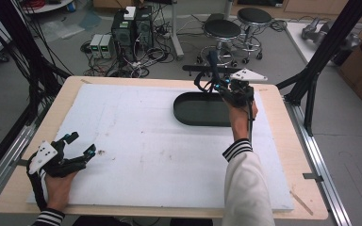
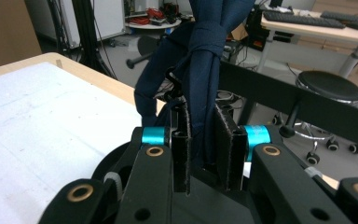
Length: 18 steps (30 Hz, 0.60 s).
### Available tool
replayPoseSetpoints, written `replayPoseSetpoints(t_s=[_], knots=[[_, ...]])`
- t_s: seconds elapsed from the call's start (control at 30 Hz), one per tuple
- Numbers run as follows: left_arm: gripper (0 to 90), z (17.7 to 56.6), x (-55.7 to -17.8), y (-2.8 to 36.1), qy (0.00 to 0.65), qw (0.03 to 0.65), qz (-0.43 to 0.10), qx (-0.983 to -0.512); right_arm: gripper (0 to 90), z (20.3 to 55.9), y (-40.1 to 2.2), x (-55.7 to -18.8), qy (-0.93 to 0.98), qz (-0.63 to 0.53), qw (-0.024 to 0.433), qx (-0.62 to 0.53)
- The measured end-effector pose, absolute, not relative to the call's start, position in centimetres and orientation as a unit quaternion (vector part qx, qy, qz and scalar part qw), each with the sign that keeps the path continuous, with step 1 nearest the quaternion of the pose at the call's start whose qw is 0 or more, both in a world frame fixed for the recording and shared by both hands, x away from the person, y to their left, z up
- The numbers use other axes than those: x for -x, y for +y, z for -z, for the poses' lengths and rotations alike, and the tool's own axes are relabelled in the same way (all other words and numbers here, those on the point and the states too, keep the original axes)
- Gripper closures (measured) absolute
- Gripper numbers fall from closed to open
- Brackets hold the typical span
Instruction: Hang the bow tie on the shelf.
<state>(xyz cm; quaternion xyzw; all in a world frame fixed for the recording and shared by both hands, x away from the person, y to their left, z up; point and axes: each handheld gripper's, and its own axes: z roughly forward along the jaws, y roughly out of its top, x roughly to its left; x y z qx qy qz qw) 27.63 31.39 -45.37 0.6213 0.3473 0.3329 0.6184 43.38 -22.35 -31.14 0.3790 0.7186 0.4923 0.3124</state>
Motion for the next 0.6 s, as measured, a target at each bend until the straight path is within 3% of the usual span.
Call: replayPoseSetpoints(t_s=[0.6], knots=[[15.5,45.4,-27.6,31.4,0.348,0.618,-0.333,-0.622,77.9,33.1,-22.2,-45.4,0.714,-0.474,0.314,-0.409]])
